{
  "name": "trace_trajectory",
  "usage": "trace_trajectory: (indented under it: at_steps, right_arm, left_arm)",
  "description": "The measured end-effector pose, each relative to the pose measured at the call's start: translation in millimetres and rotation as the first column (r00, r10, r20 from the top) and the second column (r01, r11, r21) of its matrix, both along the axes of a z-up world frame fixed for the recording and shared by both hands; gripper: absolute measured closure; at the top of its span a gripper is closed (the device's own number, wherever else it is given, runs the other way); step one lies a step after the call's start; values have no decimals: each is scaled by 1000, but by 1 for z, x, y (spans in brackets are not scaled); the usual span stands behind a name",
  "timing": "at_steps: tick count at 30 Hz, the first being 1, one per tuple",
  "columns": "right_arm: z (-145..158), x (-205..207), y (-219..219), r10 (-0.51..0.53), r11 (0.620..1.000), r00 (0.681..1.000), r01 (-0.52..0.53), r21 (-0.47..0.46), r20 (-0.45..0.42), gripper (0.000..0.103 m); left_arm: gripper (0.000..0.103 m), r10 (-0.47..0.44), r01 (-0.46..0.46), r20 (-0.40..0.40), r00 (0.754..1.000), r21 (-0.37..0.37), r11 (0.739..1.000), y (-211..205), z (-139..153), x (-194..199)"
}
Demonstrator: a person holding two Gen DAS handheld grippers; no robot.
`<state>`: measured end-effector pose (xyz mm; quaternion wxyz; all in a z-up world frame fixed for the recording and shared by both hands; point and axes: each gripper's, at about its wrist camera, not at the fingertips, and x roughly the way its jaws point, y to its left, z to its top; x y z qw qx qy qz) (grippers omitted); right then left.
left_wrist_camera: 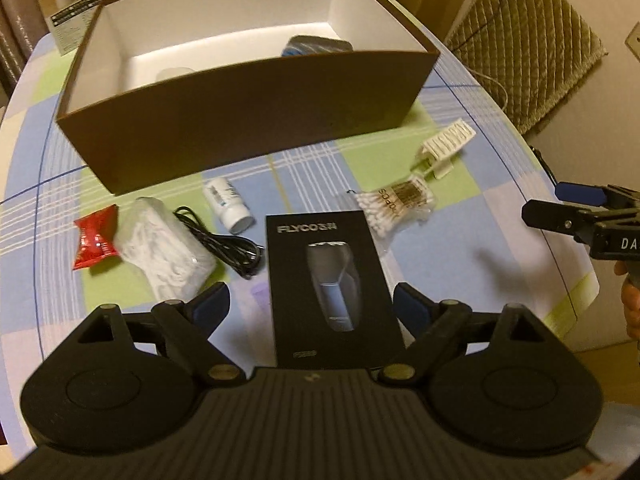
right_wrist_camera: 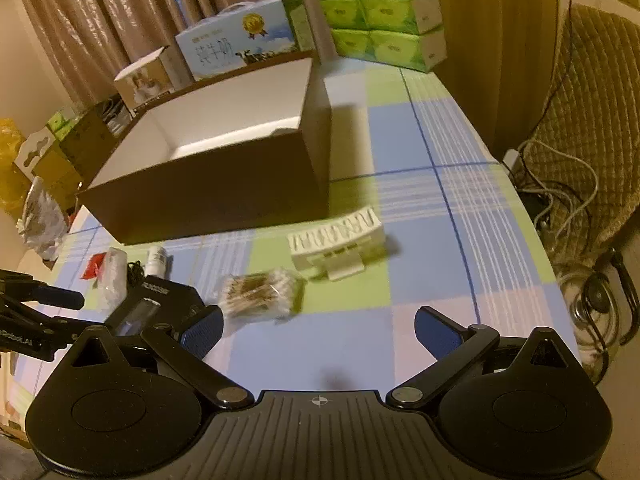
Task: Organize objects
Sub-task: 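Grasp the FLYCO shaver box with the left tool while the right tool grasps the white clip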
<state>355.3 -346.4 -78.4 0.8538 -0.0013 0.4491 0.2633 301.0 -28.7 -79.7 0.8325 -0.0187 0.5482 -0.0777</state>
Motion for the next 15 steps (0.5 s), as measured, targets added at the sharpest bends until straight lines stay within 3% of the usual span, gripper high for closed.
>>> trace_trajectory:
  at_steps: [15]
  right_arm:
    - [-12,2,-24,-46,999,998,46,-1,-40,4]
  left_arm:
    - [15,-27,32,-80,996,65,997,-28,-35,20]
